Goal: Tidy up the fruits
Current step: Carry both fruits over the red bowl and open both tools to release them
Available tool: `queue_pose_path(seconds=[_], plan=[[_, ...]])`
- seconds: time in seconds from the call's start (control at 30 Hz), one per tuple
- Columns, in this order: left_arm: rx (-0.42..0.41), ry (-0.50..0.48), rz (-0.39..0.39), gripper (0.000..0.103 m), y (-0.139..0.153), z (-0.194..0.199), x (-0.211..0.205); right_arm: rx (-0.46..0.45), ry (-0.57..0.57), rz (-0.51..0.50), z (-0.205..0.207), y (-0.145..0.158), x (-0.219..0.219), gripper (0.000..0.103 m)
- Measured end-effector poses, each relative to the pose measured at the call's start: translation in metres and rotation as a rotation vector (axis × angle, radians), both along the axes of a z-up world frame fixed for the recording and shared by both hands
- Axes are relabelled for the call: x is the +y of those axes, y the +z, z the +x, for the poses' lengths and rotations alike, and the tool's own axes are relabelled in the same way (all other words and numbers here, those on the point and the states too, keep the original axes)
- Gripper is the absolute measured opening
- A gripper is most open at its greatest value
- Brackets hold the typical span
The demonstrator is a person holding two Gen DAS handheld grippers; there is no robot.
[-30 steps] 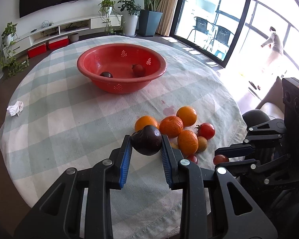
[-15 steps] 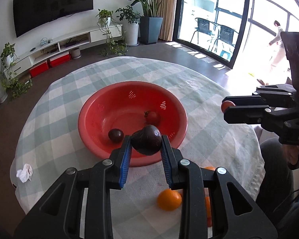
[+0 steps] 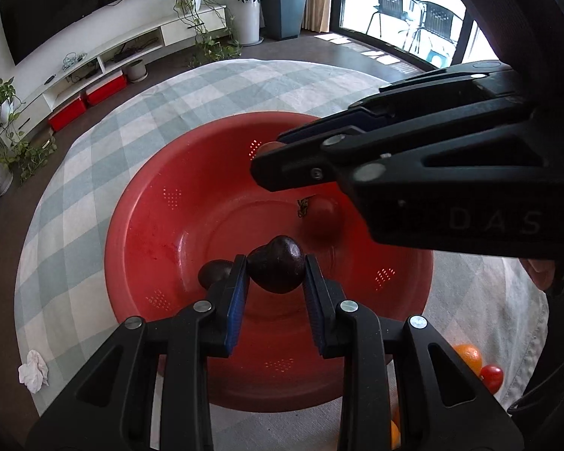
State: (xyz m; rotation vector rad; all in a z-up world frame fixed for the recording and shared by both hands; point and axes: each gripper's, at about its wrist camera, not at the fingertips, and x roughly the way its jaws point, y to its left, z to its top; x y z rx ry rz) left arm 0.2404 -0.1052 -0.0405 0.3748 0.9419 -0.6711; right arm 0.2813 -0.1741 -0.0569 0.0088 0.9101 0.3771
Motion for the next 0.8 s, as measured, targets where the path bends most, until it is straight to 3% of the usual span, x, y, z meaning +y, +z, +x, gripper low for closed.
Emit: queue_pose_path(seconds=[0.3,0.67,0.73,0.8], plan=[[0.032,0.008,0.005,0.027,-0.023,0.01,-0.004,0.072,0.008,-0.026,0.027,-0.036,0.007,0.02],[0.033,0.033,-0.019,0.029,-0.026,0.018,-0.001,0.09,-0.007,-0.02,0.031,-0.04,0.007,0.021],[0.031,0.032,-0.028,0.038,-0.024,0.017,-0.001,0.091,-0.008,-0.02,0.03,-0.04,0.007,0.021],[0.014,0.033,-0.039,0.066,-0.021,0.015,0.001,0.092,-0.009,-0.016,0.029,-0.04,0.007,0.022]])
